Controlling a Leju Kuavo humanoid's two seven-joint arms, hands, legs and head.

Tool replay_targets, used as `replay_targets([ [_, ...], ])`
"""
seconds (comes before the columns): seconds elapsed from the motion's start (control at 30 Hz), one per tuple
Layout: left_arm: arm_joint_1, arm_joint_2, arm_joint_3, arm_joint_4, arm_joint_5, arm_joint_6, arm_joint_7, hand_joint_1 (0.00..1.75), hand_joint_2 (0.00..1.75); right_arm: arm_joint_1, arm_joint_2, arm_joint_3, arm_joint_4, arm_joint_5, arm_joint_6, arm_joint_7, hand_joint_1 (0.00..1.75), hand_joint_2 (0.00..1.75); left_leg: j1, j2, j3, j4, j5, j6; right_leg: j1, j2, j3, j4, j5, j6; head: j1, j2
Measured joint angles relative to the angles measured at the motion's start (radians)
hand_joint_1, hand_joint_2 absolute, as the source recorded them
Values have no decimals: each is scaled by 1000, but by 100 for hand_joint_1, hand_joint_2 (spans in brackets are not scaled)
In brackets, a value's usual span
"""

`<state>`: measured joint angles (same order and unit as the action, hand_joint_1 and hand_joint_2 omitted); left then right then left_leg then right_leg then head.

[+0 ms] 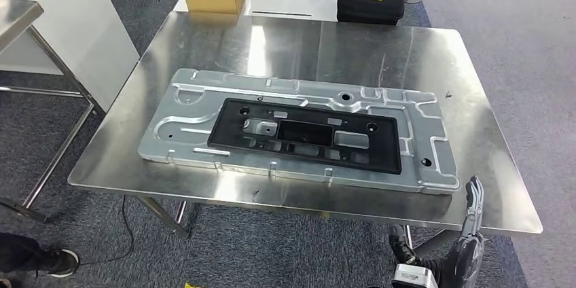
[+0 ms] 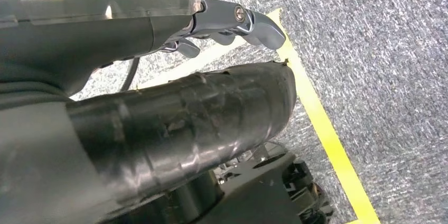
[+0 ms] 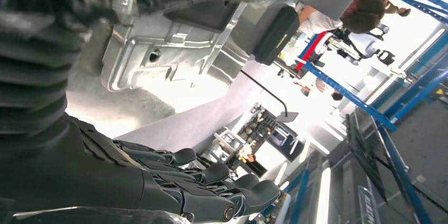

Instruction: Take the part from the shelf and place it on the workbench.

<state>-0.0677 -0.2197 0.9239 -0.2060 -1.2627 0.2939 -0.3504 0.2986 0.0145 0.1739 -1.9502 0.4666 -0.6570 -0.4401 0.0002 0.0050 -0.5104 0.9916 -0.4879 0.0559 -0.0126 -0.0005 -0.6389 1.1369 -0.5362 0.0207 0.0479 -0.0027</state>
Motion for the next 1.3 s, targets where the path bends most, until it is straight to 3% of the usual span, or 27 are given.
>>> replay_targets([
  [0.07, -1, 0, 1, 0, 0, 0, 0, 0, 0, 1, 1, 0, 3, 1, -2, 0, 0, 175, -2, 3, -17, 2, 10, 6, -2, 0, -41, 124, -76, 6, 0, 0],
  [0.1, 0, 0, 1, 0, 0, 0, 0, 0, 0, 2, 2, 0, 5, 1, -4, 0, 0, 175, -3, 4, -25, 4, 14, 6, -3, 0, -47, 161, -89, 9, 0, 0],
  [0.13, 1, 0, 1, 0, 0, 0, 0, 0, 0, 2, 2, 0, 7, 1, -5, 0, 0, 175, -4, 4, -32, 7, 17, 4, -4, 0, -36, 161, -82, 10, 0, 0],
  [0.17, 1, 0, 1, 0, 0, 0, 0, 0, 0, 3, 3, 0, 8, 1, -7, 0, 0, 175, -4, 4, -39, 10, 20, 3, -5, 0, -4, 123, -59, 10, 0, 0],
  [0.27, 1, 0, 2, 0, 0, 0, 1, 0, 0, 3, 4, 0, 9, 2, -15, 0, 0, 175, -6, 3, -53, 25, 24, -5, -2, 0, 121, -72, 3, 0, 0, 0],
  [0.3, 0, 0, 2, 0, 0, 0, 1, 0, 0, 4, 5, 0, 9, 3, -17, -1, 0, 175, -7, 3, -56, 28, 27, -10, 0, 1, 137, -105, 7, -4, 0, 0],
  [0.4, 0, 0, 2, 0, 0, 1, 1, 0, 0, 4, 10, 0, 9, 3, -24, -7, 0, 175, -7, 2, -64, 32, 35, -29, 3, -1, 129, -120, 18, -21, -1, 0],
  [0.47, 1, 0, 2, 0, 0, 1, 1, 0, 0, 4, 13, 0, 9, 3, -27, -10, 0, 175, -5, -1, -82, 68, -2, -40, -2, -4, 118, -128, 33, -36, -2, 0],
  [0.57, 1, 0, 2, 0, 0, 1, 1, 0, 0, 4, 19, 0, 11, 3, -32, -12, 0, 175, 2, -2, -138, 236, -121, -53, -1, -9, 92, -129, 53, -48, -4, 0],
  [0.6, 2, 0, 2, 0, 0, 1, 1, 0, 0, 4, 20, 0, 12, 3, -33, -12, 0, 175, 4, -2, -146, 281, -139, -56, 0, -10, 82, -128, 60, -47, -4, 0],
  [0.63, 2, 1, 3, 0, 0, 1, 1, 0, 0, 4, 20, 0, 14, 3, -33, -13, 0, 175, 5, -2, -139, 294, -136, -58, 0, -10, 72, -125, 65, -46, -4, 0],
  [0.67, 2, 1, 3, 0, 0, 1, 1, 0, 0, 4, 21, 0, 15, 3, -34, -13, 0, 175, 6, -2, -115, 269, -116, -59, 0, -10, 64, -121, 70, -43, -4, 0],
  [0.77, 1, 1, 3, 0, 0, 1, 1, 0, 0, 4, 22, 0, 17, 3, -34, -15, 0, 175, 7, -2, 13, 74, -55, -54, 0, -11, 43, -106, 79, -32, -4, 0],
  [0.83, 1, 1, 3, 0, 0, 2, 2, 0, 0, 4, 26, 1, 17, 3, -35, -17, 0, 175, 3, -4, 43, 12, -52, -46, 1, -11, 37, -101, 89, -20, -3, 0],
  [0.93, 2, 1, 3, 0, 0, 2, 2, 0, 0, 5, 28, 1, 17, 3, -35, -20, 0, 175, 4, -2, 30, 4, -34, -25, 0, -9, 28, -96, 92, -1, -3, 0],
  [0.97, 2, 1, 3, 0, 0, 2, 2, 0, 0, 5, 29, 1, 17, 3, -35, -21, 0, 175, 5, 0, 23, 0, -24, -15, -1, -7, 19, -76, 69, 3, -2, 0],
  [1.03, 1, 1, 3, 0, 0, 2, 2, 0, 0, 6, 29, 1, 18, 3, -35, -21, 0, 175, 4, 4, 6, -2, -6, -1, -3, -4, -15, 20, -15, 9, -2, 0],
  [1.1, 1, 1, 3, 0, 0, 2, 2, 0, 0, 6, 29, 1, 20, 3, -35, -21, 0, 175, 0, 6, -17, 1, 8, 4, -3, -4, -45, 136, -79, 13, -2, 0],
  [1.17, 2, 1, 3, 0, 0, 2, 2, 0, 0, 6, 29, 1, 24, 3, -35, -21, 0, 175, -3, 7, -35, 5, 19, 4, -3, -4, -41, 174, -78, 15, -2, 0],
  [1.3, 2, 1, 3, 0, 0, 2, 2, 0, 0, 6, 29, 1, 25, 3, -35, -21, 0, 175, -4, 7, -45, 9, 24, 3, -3, -4, -12, 143, -53, 13, -2, 0],
])
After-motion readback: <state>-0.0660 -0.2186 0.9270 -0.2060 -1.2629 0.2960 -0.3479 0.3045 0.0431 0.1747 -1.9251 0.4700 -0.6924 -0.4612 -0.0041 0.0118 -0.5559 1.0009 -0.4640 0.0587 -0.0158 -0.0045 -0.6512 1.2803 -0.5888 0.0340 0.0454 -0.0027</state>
